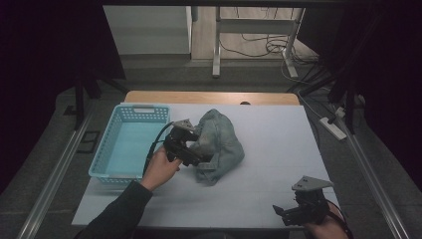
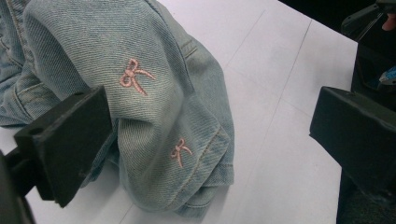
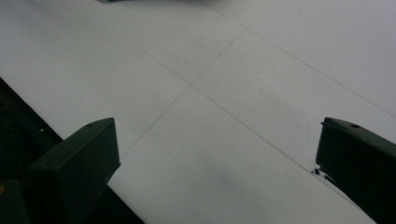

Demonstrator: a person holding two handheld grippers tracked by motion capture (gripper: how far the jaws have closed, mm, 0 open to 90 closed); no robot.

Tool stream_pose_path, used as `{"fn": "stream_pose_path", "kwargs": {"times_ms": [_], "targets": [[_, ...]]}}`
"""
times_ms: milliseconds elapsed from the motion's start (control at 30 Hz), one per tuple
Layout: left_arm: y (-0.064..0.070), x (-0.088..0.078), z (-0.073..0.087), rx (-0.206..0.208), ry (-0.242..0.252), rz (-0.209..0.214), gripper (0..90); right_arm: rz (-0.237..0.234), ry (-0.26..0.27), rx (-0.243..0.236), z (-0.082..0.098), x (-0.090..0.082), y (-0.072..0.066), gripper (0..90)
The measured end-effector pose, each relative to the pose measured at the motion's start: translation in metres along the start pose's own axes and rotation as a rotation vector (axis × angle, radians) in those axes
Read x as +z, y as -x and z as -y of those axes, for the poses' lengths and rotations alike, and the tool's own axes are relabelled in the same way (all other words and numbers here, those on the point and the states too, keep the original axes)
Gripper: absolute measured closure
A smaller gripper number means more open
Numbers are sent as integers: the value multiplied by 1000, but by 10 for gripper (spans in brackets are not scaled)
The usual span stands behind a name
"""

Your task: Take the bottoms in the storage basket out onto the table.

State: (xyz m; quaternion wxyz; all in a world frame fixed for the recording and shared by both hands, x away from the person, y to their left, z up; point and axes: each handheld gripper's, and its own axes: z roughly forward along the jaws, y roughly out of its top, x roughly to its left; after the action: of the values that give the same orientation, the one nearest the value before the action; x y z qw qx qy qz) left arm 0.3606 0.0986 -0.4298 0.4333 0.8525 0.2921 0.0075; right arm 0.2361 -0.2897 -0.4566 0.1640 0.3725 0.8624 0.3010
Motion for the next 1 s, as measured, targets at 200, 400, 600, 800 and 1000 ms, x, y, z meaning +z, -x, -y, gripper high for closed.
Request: {"fn": "stream_pose_path", "kwargs": {"times_ms": [200, 400, 600, 800, 1000], "targets": [[2, -2, 1, 7, 1, -5, 0, -1, 0, 2, 0, 0, 0, 0], [3, -3, 2, 10, 2, -6, 0, -1, 2, 2, 0, 0, 0, 0], [6, -5, 3, 12, 5, -4, 0, 0, 3, 4, 0, 0, 0, 0], [8, -8, 4, 13, 6, -3, 0, 1, 4, 4, 0, -1, 0, 0], [9, -11, 5, 15, 11, -5, 0, 0, 5, 7, 0, -1, 1, 0]]}}
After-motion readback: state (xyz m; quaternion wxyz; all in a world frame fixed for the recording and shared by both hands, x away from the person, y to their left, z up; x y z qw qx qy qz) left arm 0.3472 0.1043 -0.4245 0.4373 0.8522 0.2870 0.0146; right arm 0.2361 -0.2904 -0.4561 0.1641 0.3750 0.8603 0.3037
